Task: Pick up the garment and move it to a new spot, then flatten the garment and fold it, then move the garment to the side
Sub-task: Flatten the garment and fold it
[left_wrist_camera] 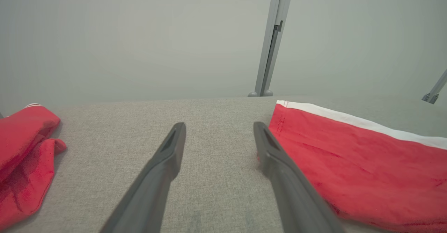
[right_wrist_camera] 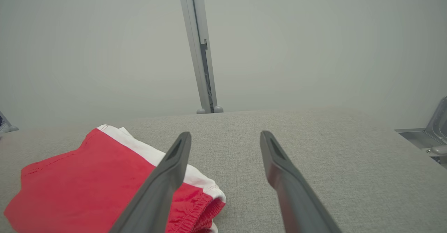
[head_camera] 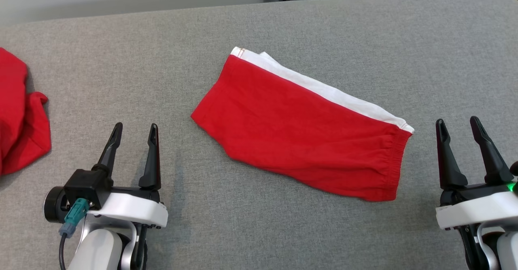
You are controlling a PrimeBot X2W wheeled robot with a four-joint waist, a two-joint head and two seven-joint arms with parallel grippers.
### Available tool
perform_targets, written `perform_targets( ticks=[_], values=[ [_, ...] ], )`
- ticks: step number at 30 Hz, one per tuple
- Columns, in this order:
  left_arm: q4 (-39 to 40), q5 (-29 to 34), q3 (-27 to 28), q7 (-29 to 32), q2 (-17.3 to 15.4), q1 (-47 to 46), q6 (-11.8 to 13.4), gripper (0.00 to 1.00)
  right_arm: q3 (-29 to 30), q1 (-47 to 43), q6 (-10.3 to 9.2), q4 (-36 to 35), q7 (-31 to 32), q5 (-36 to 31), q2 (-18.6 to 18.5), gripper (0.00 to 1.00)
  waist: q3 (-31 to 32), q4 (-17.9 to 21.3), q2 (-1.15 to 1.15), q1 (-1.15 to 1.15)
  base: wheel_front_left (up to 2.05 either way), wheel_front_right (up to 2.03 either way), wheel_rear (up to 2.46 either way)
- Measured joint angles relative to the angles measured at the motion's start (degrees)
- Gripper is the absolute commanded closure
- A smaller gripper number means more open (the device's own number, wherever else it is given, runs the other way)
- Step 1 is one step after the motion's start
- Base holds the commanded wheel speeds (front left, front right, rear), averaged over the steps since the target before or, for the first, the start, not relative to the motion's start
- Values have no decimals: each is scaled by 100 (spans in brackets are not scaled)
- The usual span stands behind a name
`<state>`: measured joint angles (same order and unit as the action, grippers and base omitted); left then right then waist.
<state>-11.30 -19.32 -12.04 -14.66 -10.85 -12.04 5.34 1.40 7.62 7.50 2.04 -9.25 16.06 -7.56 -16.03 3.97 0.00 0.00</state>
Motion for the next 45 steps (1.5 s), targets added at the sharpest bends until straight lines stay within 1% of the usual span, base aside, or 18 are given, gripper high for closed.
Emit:
perform_targets(
  ticks=[7,22,25,28,30,33,37,41,45],
  values=[
    [164,8,-43,141,-88,118,75,0,101,-151,0,-109,102,7,69,0,69,5,0,0,0,0,0],
    [327,5,-153,291,-160,23,67,0,64,-175,0,-109,113,74,130,0,24,-6,0,0,0,0,0],
    [397,33,-250,422,-204,-377,-45,0,38,-136,-1,-126,115,115,134,0,-78,-8,0,0,0,0,0],
    [293,65,-403,702,-263,-847,-247,0,-14,-65,0,-132,114,131,137,0,-204,17,0,0,0,0,0],
    [122,60,-514,912,-244,-1165,-390,0,-55,-14,0,-129,103,160,144,0,-293,58,0,0,0,0,0],
    [-312,-47,-656,1219,-116,-1551,-575,0,-104,45,-1,-90,56,212,158,0,-428,140,0,0,0,0,0],
    [-1104,-190,-781,1560,-74,-1900,-833,0,-227,152,-1,44,-26,267,193,0,-566,302,0,0,0,0,0],
    [-1716,-238,-886,1770,-27,-2129,-915,0,-260,181,-1,166,-107,311,205,0,-671,424,0,0,0,0,0],
    [-2167,-299,-947,1952,-10,-2258,-969,0,-288,234,0,268,-152,319,213,0,-698,464,0,0,0,0,0]
  ],
)
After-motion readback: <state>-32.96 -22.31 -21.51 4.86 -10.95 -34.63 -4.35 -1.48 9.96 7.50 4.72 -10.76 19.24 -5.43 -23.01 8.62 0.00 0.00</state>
